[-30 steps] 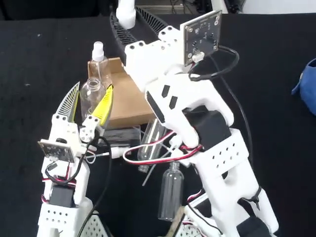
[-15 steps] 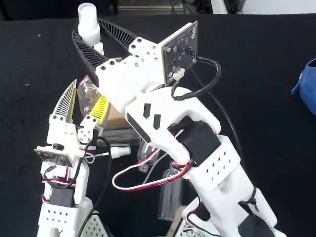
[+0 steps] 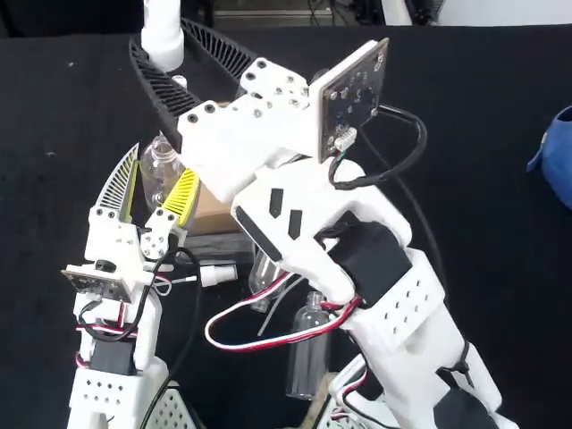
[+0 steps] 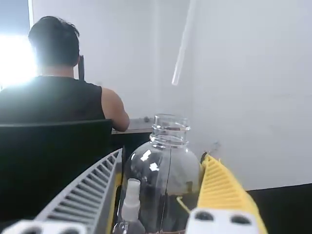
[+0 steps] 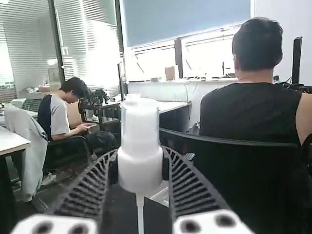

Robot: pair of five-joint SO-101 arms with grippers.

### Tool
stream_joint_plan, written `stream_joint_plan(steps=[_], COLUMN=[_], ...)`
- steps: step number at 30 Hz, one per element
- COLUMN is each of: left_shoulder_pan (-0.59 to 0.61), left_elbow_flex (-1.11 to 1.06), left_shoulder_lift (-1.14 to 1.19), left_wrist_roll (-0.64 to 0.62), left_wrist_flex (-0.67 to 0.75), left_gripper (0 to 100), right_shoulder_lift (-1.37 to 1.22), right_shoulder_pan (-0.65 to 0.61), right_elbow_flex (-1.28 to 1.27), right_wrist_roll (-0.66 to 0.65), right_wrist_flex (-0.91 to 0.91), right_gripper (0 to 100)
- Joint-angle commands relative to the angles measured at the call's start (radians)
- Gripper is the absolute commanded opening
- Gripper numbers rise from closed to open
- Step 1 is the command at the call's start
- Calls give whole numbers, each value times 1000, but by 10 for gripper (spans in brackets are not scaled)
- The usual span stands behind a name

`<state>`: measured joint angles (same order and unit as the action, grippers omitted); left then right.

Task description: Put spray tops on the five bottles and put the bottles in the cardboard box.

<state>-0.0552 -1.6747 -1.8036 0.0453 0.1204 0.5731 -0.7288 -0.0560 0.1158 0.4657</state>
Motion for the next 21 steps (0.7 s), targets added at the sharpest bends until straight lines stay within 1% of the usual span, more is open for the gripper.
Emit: stream_joint_plan(steps=[1,11,14,16,20,21], left_shoulder_pan=[5,5,5,5,5,5], left_elbow_flex=[-24,-25,-25,-25,-25,-25], left_shoulder_lift=[3,3,3,3,3,3], left_wrist_roll=[-11,-11,-11,-11,-11,-11], left_wrist_flex=[17,17,17,17,17,17], left_gripper=[30,30,30,30,30,30], right_shoulder_lift=[74,85,127,148,166,170], right_shoulder_pan=[-17,-18,-18,-18,-18,-18], right_elbow_flex=[-45,-147,-180,-191,-193,-191], right_wrist_roll=[-2,0,0,0,0,0], right_wrist_flex=[-29,-20,25,64,166,181], right_gripper=[11,11,14,48,186,207])
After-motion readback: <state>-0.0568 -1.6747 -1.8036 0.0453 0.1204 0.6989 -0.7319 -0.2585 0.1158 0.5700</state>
